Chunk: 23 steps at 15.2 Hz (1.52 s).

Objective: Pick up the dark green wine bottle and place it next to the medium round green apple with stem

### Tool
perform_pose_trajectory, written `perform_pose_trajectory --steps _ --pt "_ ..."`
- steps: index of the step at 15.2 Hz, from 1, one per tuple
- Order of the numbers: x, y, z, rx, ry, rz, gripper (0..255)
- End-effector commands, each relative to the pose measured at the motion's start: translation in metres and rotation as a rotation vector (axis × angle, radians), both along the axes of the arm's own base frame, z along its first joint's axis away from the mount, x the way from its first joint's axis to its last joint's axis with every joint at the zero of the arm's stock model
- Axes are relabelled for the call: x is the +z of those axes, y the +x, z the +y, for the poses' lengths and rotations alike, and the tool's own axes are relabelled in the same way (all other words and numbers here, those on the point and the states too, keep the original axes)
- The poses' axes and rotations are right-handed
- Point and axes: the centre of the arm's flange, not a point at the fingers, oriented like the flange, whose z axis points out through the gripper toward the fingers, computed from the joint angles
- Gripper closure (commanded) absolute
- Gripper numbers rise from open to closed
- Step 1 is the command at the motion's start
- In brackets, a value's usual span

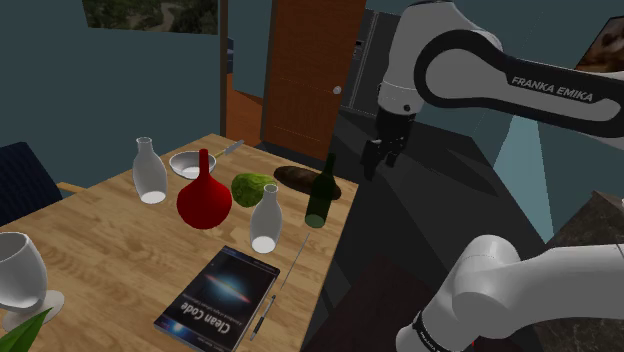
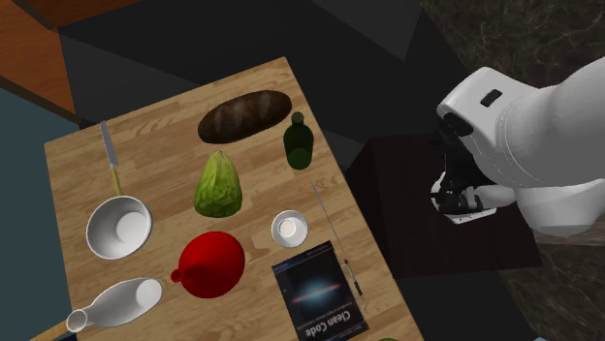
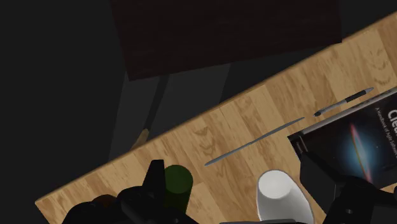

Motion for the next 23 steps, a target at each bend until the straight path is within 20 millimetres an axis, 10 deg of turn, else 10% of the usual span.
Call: perform_pose_trajectory --steps 1,23 --pt "0.000 0.000 0.000 0.000 0.000 0.000 0" --pt "-0.087 0.232 -0.190 -0.112 0.166 0.050 0"
